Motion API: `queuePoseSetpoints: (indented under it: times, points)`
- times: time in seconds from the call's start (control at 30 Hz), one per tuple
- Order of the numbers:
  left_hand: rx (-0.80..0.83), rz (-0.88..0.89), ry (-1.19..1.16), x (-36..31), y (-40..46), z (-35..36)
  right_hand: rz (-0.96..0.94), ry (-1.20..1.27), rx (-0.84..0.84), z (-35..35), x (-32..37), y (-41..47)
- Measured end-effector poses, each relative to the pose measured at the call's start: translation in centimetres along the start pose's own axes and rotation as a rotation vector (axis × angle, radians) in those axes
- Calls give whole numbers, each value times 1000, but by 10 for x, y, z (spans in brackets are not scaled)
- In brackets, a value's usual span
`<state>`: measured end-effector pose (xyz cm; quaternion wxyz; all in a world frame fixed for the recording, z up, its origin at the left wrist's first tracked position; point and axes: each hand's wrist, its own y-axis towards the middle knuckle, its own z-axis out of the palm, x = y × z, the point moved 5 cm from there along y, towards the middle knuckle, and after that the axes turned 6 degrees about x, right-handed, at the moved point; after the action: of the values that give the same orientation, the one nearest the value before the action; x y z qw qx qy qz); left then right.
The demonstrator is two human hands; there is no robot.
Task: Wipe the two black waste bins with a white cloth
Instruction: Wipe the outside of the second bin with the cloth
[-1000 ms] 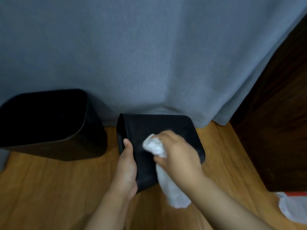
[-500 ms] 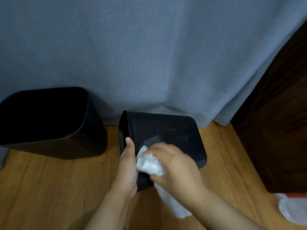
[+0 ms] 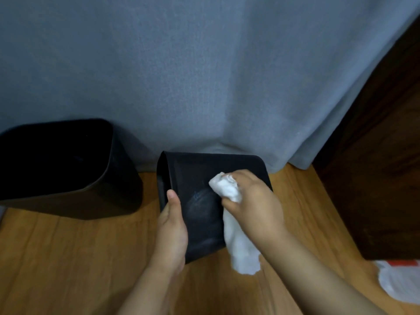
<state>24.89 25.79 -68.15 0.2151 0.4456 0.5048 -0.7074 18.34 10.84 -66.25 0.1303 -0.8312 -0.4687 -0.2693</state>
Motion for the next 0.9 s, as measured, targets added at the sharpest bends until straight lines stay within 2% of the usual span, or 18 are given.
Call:
queuePoseSetpoints:
  times: [0.1, 0.17, 0.33, 0.37, 0.43, 0.5, 0.57, 0.63, 0.67, 0.73, 0.77, 0.8, 0.83, 0.9]
  points:
    - [-11, 5, -3, 1, -1, -2, 198, -50, -45, -8, -41, 7]
    - [-16, 21, -3, 2, -1, -3, 249, -57, -51, -9, -52, 8]
    - [-25, 50, 19, -1, 0, -3, 18, 32, -15, 4, -11, 2]
    - [-21, 49, 26, -1, 0, -2, 40, 38, -48, 2, -17, 2]
    - [14, 59, 46, -2, -1, 0, 206, -8, -129, -6, -43, 2]
    - [34, 59, 60, -2, 0, 0, 340, -29, -39, -11, -64, -7]
    - [32, 55, 57, -2, 2, -1, 288, 19, 31, -13, -57, -19]
    - [21, 43, 45, 0, 4, -4, 145, 86, 61, -2, -39, -29]
    - [19, 42, 41, 0, 4, -4, 164, 40, 50, 7, -43, -33]
    - [28, 44, 41, 0, 2, -5, 514, 124, -62, 2, -77, -49]
    - [33, 48, 44, 0, 2, -5, 709, 42, -105, -13, -87, -49]
    - [35, 50, 50, -1, 1, -4, 681, -65, -127, -18, -93, -49]
    - [35, 56, 58, -1, 1, -3, 542, -105, -131, -14, -90, -38]
    - [17, 67, 50, -2, 1, -3, 238, 91, 54, -7, -48, -37]
